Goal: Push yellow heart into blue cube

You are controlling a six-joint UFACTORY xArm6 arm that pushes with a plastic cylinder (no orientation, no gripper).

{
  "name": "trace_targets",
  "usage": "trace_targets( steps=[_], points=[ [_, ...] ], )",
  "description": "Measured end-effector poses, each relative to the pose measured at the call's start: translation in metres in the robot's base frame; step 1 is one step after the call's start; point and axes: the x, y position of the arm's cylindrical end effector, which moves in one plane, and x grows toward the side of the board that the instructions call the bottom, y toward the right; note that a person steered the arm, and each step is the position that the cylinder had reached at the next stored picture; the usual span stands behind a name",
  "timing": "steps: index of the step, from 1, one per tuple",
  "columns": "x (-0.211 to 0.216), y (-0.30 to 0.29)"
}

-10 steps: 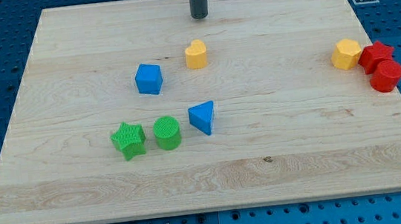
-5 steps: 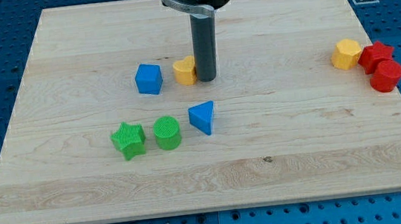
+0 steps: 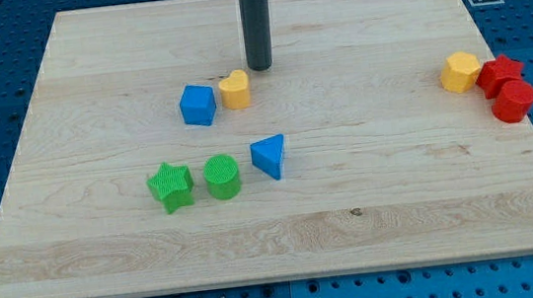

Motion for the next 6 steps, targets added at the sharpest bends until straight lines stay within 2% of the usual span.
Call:
trace_targets(
  steps=[2,6],
  points=[
    [0.039,0.007],
    [0.024,-0.033]
  ],
)
